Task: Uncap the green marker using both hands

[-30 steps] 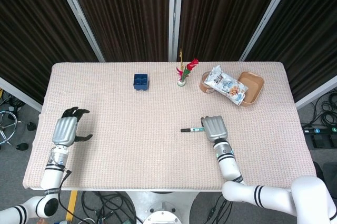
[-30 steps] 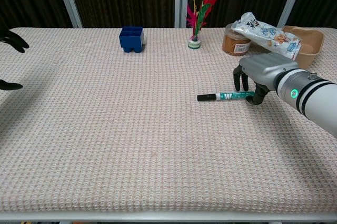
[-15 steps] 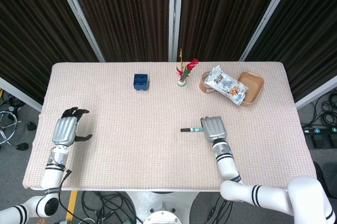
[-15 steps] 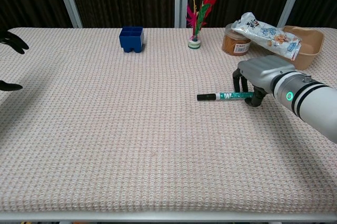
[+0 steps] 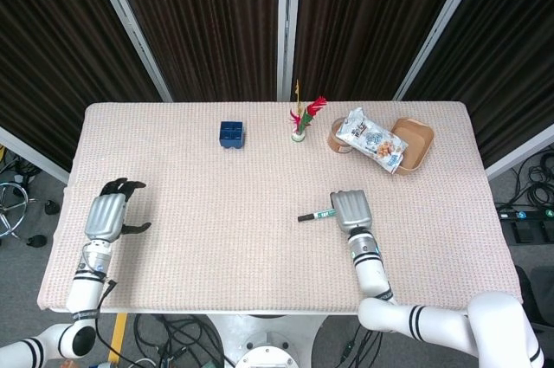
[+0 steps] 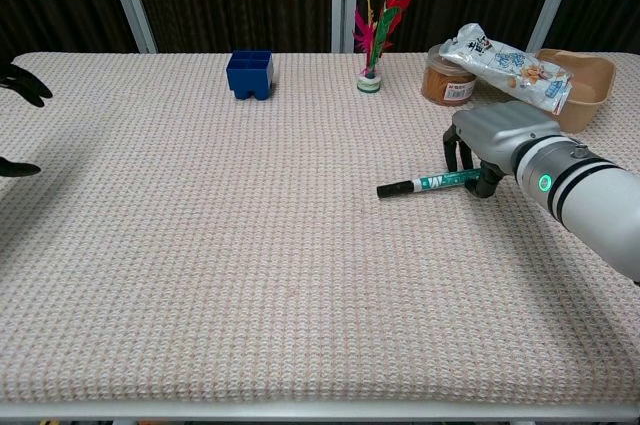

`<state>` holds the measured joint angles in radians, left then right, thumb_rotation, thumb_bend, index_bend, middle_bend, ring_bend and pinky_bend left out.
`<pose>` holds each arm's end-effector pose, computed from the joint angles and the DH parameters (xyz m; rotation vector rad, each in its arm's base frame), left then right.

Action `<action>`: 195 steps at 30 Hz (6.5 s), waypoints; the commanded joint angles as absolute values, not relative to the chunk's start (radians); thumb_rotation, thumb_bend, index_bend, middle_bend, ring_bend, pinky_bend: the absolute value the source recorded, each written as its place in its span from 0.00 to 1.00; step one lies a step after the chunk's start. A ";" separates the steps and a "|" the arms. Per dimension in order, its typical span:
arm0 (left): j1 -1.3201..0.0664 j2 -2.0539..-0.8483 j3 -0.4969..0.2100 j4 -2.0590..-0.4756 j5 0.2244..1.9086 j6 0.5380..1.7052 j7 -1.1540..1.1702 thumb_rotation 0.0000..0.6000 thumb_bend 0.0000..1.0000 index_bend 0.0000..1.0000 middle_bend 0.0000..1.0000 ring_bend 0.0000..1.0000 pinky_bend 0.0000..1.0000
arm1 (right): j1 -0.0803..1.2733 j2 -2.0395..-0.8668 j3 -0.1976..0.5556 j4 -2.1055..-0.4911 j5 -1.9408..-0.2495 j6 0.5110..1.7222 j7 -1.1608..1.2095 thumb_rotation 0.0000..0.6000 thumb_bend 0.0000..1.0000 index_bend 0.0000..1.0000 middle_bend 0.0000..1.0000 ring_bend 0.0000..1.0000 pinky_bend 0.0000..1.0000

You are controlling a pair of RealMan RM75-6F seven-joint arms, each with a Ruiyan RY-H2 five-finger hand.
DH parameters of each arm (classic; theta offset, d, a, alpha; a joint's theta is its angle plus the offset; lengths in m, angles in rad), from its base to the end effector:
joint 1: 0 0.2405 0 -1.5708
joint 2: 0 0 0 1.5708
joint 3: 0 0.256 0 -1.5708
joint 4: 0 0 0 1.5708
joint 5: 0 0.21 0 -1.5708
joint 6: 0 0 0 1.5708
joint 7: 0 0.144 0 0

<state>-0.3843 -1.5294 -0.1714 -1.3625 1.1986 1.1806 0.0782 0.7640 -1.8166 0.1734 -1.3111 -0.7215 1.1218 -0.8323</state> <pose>-0.2786 0.2903 0.0313 -1.3927 -1.1392 -0.9379 -0.1687 -0.3355 -0.0751 1.7216 -0.8803 0.5290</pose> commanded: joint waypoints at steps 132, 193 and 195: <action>-0.778 -1.774 -0.390 -1.260 0.787 1.132 0.484 1.00 0.35 0.68 0.71 0.65 0.67 | 1.007 -2.110 0.432 -0.996 -0.770 1.377 -0.807 1.00 0.35 0.75 0.66 0.92 0.99; -0.292 -1.482 -0.069 -1.504 1.257 1.532 0.286 1.00 0.04 0.18 0.13 0.11 0.12 | 0.340 -1.131 -0.069 -1.789 -1.239 1.410 -0.604 1.00 0.07 0.07 0.03 0.00 0.00; -0.272 -1.485 -0.060 -1.487 1.268 1.546 0.279 1.00 0.04 0.18 0.13 0.11 0.11 | 0.330 -1.149 -0.082 -1.751 -1.246 1.391 -0.600 1.00 0.07 0.07 0.02 0.00 0.00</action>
<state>-0.2817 -1.4841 -0.0675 -1.4959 1.2609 1.5385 0.2822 0.3491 -1.1381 -0.0601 -1.7849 -1.2308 1.4153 -0.6094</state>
